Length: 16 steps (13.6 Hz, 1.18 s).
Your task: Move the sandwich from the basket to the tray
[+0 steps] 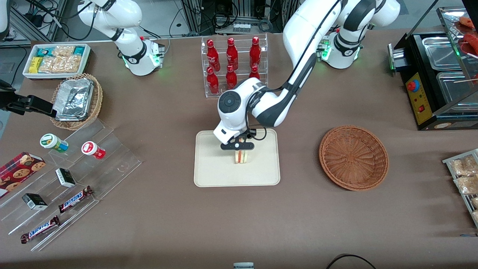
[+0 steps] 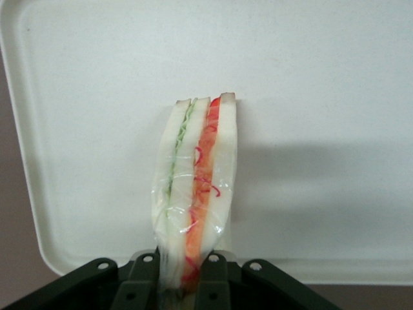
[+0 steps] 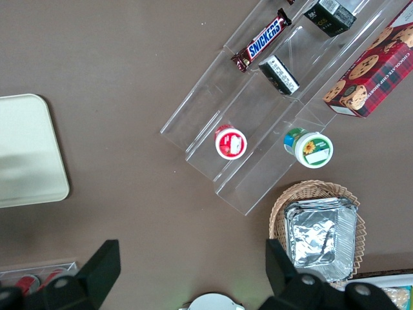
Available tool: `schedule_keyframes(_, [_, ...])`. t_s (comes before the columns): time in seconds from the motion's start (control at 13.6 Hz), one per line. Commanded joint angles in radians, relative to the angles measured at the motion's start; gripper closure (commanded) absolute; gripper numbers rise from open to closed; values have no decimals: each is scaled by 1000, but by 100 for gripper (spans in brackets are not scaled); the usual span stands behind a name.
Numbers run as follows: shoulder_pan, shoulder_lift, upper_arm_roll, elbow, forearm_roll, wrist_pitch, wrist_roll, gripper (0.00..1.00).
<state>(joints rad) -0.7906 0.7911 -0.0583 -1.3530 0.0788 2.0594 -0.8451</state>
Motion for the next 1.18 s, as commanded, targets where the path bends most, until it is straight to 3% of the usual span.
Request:
schedule_keyframes(0.0, [-32, 53, 17, 71, 22, -18, -23, 97])
schedule_keyframes(0.07, [-30, 53, 17, 71, 21, -16, -23, 44])
schedule_keyframes(0.15, [-29, 51, 17, 72, 21, -16, -16, 1])
schedule_keyframes(0.37, [-22, -19, 20, 69, 13, -50, -28, 0])
schedule_keyframes(0.88, [109, -360, 31, 49, 4, -470, -42, 0])
schedule_keyframes(1.11, [243, -550, 29, -33, -4, -597, 146, 0])
